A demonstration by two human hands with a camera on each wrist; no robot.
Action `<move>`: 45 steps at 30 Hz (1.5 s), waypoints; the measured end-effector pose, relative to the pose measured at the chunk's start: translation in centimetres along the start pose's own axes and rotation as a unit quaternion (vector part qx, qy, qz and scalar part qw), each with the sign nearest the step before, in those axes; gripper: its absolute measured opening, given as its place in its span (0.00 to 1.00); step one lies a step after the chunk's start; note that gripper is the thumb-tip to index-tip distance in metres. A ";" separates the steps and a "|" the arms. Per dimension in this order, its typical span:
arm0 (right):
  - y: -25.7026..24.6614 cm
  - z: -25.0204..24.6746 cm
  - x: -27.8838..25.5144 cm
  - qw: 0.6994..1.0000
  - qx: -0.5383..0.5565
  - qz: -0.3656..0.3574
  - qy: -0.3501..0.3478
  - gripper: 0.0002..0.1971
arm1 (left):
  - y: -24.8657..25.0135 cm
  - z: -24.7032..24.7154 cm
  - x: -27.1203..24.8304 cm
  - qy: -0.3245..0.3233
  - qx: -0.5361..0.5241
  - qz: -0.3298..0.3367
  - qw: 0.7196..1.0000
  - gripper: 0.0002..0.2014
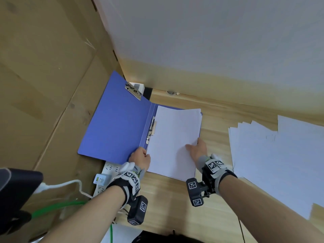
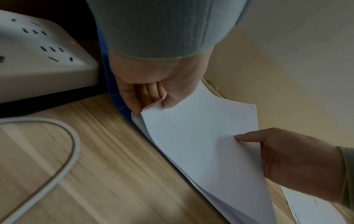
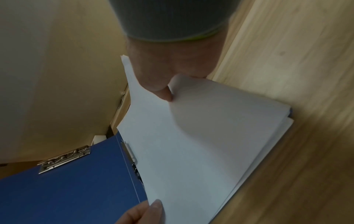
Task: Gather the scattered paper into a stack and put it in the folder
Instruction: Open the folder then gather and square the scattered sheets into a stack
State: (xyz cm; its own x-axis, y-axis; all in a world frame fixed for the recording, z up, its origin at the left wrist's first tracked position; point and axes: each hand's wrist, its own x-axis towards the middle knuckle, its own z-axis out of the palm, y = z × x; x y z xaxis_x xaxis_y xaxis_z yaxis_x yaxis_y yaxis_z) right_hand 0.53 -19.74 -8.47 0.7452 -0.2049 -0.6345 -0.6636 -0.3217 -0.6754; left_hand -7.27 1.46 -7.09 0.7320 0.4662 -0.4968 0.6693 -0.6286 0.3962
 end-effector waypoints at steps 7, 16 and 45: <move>0.0 -1.6 -0.7 1.000 -0.002 0.001 0.008 0.17 | 0.6 -0.3 -0.4 0.034 -0.029 0.066 0.997 0.13; 3.0 -11.4 -1.2 0.994 0.016 0.002 0.106 0.13 | 8.6 3.0 -1.8 -0.067 -0.150 0.138 0.977 0.16; 10.7 -40.8 10.0 0.872 -0.463 -0.154 -0.037 0.27 | 26.9 22.3 -14.7 -0.158 -0.152 -0.002 0.976 0.15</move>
State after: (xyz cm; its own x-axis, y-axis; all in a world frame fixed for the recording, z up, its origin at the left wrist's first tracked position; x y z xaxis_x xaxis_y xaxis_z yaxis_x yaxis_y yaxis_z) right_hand 3.57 -62.94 -6.73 0.8495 0.0723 -0.5226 -0.0694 -0.9666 -0.2466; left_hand -2.95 -36.21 -6.38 0.6849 0.2231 -0.6936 0.7148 -0.3904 0.5802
